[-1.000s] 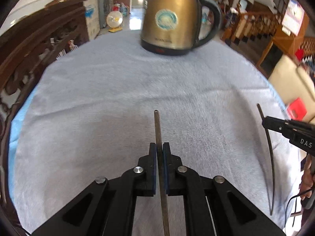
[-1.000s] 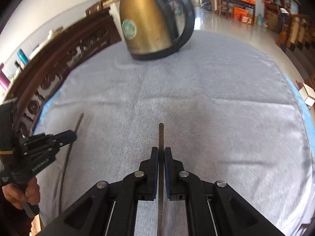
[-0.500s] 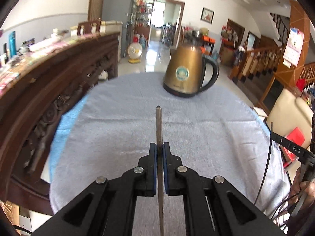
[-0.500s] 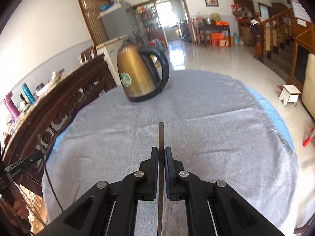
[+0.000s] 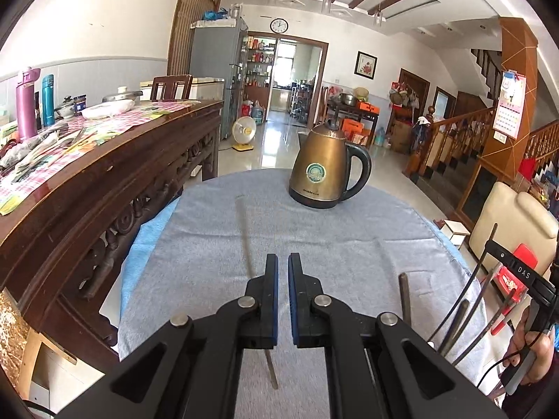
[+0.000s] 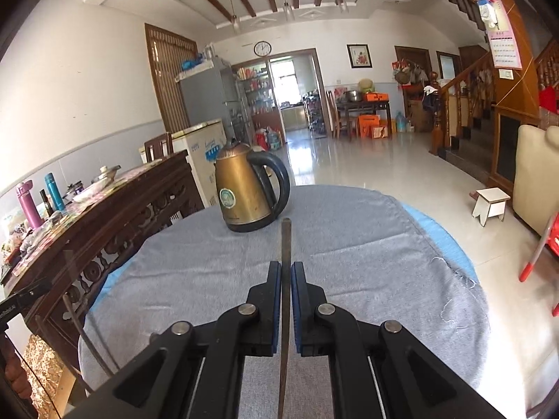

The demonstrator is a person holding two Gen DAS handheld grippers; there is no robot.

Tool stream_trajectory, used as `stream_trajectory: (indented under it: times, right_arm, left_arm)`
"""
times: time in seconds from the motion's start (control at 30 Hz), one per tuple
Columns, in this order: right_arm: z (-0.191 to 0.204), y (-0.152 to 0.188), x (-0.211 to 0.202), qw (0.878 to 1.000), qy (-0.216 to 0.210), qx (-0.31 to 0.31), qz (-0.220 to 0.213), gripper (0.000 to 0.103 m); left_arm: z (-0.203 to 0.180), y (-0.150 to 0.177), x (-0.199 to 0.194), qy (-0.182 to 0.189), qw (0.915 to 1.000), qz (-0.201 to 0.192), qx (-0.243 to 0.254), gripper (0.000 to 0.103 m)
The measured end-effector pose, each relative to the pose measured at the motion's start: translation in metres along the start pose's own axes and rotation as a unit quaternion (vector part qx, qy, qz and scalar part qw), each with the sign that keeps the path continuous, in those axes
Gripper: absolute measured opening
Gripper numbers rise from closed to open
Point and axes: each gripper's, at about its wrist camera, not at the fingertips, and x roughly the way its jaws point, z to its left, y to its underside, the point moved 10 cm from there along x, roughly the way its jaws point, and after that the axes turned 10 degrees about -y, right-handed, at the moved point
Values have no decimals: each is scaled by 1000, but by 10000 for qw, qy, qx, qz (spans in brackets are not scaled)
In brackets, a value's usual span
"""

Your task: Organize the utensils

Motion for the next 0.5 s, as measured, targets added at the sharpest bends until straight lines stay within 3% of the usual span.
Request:
stream_trajectory:
  times: [0.37,0.5]
  right_arm:
    - [-7,-7,-37,9994,130,-34,-332,6]
    - [-6,-5,-39,9994,140,-95,-294,6]
  left_arm:
    - [2,4,-13,-29,9999,-62,77,5]
    - [2,13,13,99,9992,365,151,5]
